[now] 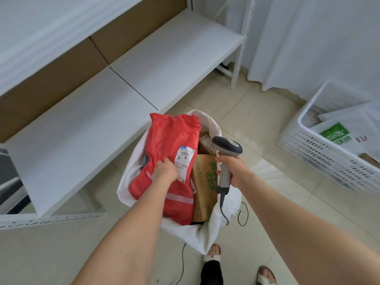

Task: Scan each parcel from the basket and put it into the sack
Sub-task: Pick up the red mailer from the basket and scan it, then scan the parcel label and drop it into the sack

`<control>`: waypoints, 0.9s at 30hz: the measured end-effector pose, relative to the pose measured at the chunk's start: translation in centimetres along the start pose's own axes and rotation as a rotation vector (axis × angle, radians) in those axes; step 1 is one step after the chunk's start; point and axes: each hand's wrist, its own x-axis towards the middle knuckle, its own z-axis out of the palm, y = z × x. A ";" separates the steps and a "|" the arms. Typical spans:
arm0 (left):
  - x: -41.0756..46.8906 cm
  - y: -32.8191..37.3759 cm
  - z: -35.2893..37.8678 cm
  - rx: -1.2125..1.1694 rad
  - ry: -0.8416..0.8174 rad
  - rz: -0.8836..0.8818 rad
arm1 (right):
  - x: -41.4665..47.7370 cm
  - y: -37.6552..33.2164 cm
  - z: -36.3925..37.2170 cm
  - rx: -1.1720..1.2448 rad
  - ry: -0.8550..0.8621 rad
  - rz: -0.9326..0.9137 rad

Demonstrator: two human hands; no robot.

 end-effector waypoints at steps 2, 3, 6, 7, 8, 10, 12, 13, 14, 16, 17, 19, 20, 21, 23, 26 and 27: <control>-1.0 1.5 -1.4 0.000 0.042 0.029 | -1.2 -0.8 -0.8 -0.003 -0.011 0.003; -1.6 2.4 -2.0 0.003 0.062 0.046 | -1.8 -1.2 -1.4 -0.002 -0.014 -0.008; -3.9 5.7 -3.7 0.001 0.108 0.102 | -3.3 -2.6 -3.9 0.059 -0.039 -0.049; -4.9 7.0 -4.2 0.002 0.126 0.127 | -3.8 -3.3 -4.9 0.088 -0.058 -0.055; -5.9 8.3 -4.6 0.006 0.147 0.158 | -4.3 -3.9 -6.1 0.121 -0.075 -0.064; -8.1 11.3 -5.3 0.015 0.192 0.228 | -5.5 -5.3 -8.8 0.171 -0.095 -0.078; -10.4 14.9 -5.6 0.033 0.212 0.306 | -6.6 -6.8 -11.9 0.212 -0.107 -0.105; -11.5 17.0 -5.6 0.049 0.219 0.338 | -7.1 -7.6 -13.8 0.229 -0.108 -0.121; -12.7 19.2 -5.6 0.068 0.227 0.361 | -7.4 -8.4 -15.8 0.246 -0.105 -0.136; -15.4 23.9 -5.0 0.084 0.223 0.383 | -8.3 -9.9 -20.4 0.274 -0.100 -0.162; -16.9 26.6 -4.5 0.082 0.217 0.397 | -8.8 -10.7 -23.0 0.297 -0.097 -0.175; -19.9 31.8 -3.4 0.072 0.199 0.430 | -9.5 -12.2 -28.1 0.348 -0.082 -0.192; -21.4 34.5 -2.7 0.067 0.195 0.450 | -9.8 -13.0 -30.6 0.370 -0.070 -0.200; -22.8 37.0 -2.1 0.064 0.194 0.471 | -10.0 -13.7 -33.1 0.388 -0.059 -0.209; -25.4 42.0 -0.9 0.076 0.202 0.516 | -10.2 -15.1 -37.9 0.427 -0.040 -0.223; -28.3 48.6 0.9 0.088 0.194 0.583 | -9.7 -16.8 -44.1 0.507 -0.002 -0.215; -28.9 50.5 1.5 0.089 0.184 0.601 | -9.3 -17.3 -45.9 0.547 0.009 -0.205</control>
